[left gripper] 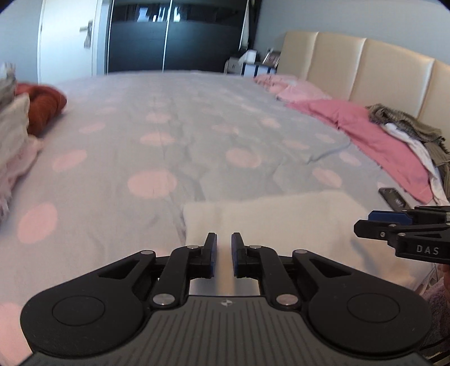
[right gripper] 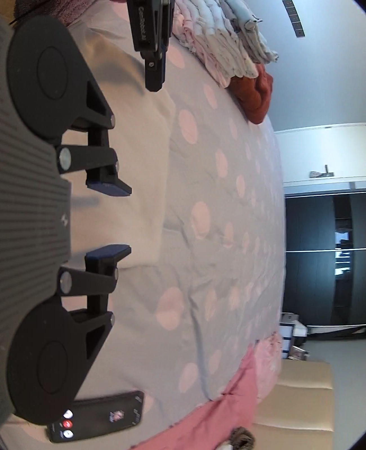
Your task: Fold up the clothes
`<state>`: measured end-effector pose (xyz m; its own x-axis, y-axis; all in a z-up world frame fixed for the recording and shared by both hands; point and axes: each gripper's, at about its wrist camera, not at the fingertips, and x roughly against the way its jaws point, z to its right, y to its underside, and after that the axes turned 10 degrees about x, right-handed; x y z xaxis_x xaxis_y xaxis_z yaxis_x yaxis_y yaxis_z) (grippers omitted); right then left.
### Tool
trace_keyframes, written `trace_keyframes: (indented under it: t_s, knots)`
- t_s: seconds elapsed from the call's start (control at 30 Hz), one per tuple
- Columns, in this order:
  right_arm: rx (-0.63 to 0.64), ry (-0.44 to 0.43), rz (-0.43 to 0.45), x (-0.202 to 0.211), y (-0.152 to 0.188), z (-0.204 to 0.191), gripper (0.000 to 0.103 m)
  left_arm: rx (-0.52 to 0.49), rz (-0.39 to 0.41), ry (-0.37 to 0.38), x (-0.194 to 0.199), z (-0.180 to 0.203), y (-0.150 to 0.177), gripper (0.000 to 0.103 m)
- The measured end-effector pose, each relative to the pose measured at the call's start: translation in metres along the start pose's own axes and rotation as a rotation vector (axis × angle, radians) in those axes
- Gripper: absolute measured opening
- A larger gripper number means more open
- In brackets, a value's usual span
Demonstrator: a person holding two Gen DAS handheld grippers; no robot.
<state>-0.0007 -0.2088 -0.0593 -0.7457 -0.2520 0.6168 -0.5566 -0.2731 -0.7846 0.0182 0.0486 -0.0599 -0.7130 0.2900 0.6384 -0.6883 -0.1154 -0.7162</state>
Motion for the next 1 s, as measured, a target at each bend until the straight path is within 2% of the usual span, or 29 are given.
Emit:
trace_keyframes:
  t_s: [0.07, 0.2, 0.27, 0.3, 0.33, 0.37, 0.47, 0.63, 0.7, 0.8, 0.9, 1.0]
  knots:
    - [-0.006, -0.010, -0.033, -0.011, 0.007, 0.001, 0.042, 0.031, 0.001, 0.015, -0.002, -0.006, 0.002, 0.008]
    - [0.000, -0.020, -0.020, -0.009, 0.005, 0.003, 0.042, 0.030, 0.011, 0.022, 0.007, -0.008, -0.001, 0.010]
    - [-0.060, -0.034, 0.007, 0.002, 0.000, 0.013, 0.043, 0.057, 0.044, 0.020, 0.019, -0.011, -0.006, 0.022]
    - [-0.097, -0.036, 0.019, 0.006, -0.002, 0.020, 0.043, 0.081, 0.053, 0.012, 0.025, -0.014, -0.009, 0.043]
    - [-0.130, -0.042, 0.015, 0.008, -0.004, 0.028, 0.046, 0.115, 0.033, 0.026, 0.026, -0.020, -0.010, 0.055]
    - [-0.162, -0.049, 0.008, 0.009, -0.005, 0.037, 0.048, 0.152, 0.006, 0.047, 0.025, -0.027, -0.010, 0.056]
    - [-0.270, -0.142, -0.071, -0.001, 0.002, 0.060, 0.055, 0.262, -0.078, 0.110, 0.023, -0.048, -0.012, 0.055]
    - [-0.385, -0.233, -0.177, -0.018, 0.020, 0.079, 0.055, 0.395, -0.227, 0.180, 0.001, -0.068, 0.001, 0.052]
    - [-0.442, -0.284, -0.202, -0.025, 0.026, 0.085, 0.056, 0.403, -0.275, 0.192, -0.010, -0.067, 0.007, 0.050]
    - [-0.502, -0.354, -0.244, -0.039, 0.036, 0.087, 0.059, 0.393, -0.287, 0.198, -0.018, -0.067, 0.008, 0.050]
    - [-0.498, -0.389, -0.251, -0.046, 0.038, 0.087, 0.061, 0.436, -0.299, 0.225, -0.026, -0.073, 0.010, 0.050]
    - [-0.501, -0.421, -0.242, -0.053, 0.039, 0.087, 0.059, 0.435, -0.298, 0.250, -0.034, -0.073, 0.010, 0.047]
